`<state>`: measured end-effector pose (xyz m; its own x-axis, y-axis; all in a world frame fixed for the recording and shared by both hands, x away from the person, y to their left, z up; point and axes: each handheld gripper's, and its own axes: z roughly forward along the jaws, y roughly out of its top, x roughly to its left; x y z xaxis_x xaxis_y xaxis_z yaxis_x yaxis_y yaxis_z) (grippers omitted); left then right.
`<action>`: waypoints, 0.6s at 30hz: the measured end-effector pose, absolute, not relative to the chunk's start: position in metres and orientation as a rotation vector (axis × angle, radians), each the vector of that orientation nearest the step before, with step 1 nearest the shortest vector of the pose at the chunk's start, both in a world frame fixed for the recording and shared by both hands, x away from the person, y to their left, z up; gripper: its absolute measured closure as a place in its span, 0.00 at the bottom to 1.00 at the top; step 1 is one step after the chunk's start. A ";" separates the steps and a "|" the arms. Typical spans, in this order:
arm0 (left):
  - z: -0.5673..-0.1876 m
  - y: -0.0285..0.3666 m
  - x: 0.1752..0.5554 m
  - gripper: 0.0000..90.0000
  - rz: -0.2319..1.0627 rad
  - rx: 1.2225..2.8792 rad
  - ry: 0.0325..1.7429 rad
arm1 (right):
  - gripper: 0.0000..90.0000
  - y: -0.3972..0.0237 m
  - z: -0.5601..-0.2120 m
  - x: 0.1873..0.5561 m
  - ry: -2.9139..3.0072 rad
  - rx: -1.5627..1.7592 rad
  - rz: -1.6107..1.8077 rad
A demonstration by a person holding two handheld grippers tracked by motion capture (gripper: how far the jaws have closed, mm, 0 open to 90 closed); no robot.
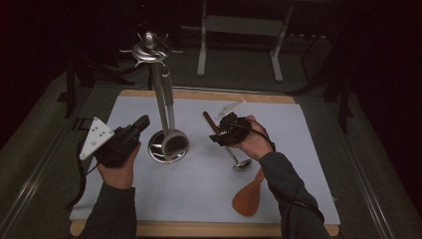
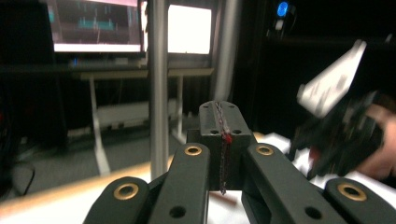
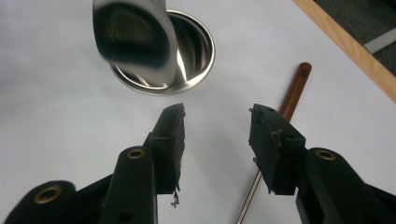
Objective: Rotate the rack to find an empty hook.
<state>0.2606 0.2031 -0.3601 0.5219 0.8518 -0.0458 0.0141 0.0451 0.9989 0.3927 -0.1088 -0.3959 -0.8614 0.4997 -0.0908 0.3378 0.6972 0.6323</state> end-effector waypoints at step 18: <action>-0.277 0.192 0.293 1.00 0.897 1.254 0.824 | 0.56 -0.117 -0.409 0.394 2.658 0.709 0.891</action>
